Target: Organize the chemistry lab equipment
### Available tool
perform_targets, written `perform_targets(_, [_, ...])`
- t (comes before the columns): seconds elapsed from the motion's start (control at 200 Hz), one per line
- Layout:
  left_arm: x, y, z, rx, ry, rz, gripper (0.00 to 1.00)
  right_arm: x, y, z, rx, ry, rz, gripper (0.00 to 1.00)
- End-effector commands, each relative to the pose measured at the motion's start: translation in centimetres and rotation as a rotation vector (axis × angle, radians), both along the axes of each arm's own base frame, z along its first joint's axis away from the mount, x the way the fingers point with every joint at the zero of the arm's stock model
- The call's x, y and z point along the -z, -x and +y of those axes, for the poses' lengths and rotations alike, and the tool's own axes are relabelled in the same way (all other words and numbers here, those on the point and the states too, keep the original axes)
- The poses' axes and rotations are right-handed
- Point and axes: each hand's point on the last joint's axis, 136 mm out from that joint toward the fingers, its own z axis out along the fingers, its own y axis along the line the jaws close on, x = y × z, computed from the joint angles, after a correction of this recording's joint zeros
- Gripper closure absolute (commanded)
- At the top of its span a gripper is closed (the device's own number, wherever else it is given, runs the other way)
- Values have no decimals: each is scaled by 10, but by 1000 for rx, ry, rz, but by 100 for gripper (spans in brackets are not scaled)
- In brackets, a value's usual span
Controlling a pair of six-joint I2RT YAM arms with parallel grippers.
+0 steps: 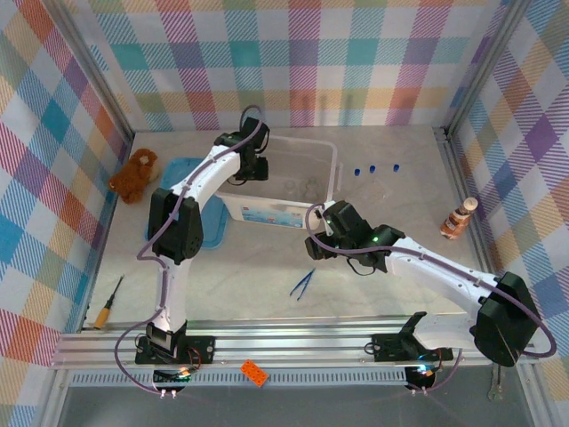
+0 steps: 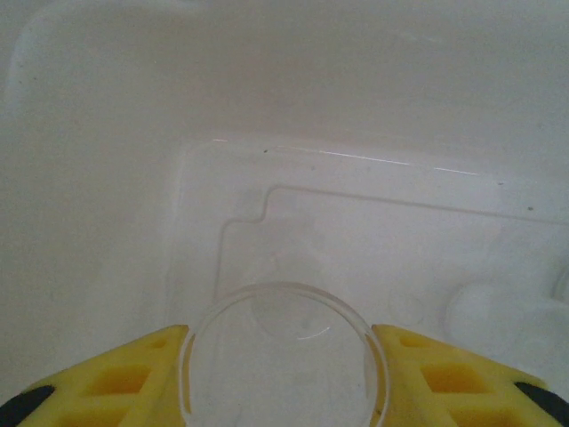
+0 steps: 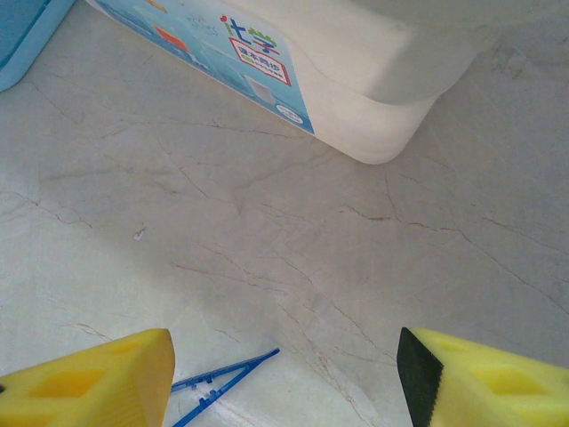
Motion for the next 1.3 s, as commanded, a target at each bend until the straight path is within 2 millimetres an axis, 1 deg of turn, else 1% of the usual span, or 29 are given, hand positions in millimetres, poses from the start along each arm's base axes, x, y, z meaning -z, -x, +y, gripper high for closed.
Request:
perform_targets(0.0, [3, -1, 3, 12, -5, 24, 64, 0, 2, -3, 17, -6, 0, 31])
perform_targets(0.295, [20, -3, 5, 14, -21, 55, 64, -1, 3, -3, 16, -11, 1, 31])
perform_targets(0.625, [27, -9, 2, 17, -25, 57, 60, 1, 4, -4, 20, -9, 3, 31])
perform_targets(0.795, [25, -11, 1, 16, -22, 48, 52, 0, 4, -4, 22, -12, 3, 31])
perform_targets(0.995, [26, -12, 0, 20, -15, 51, 49, -1, 3, -4, 21, -13, -1, 31])
perform_targets(1.105, [25, -12, 0, 20, -15, 52, 45, -1, 4, -4, 20, -14, -1, 31])
perform_targets(1.295, [17, -11, 1, 18, -17, 37, 40, -3, 3, -3, 20, -21, -4, 31])
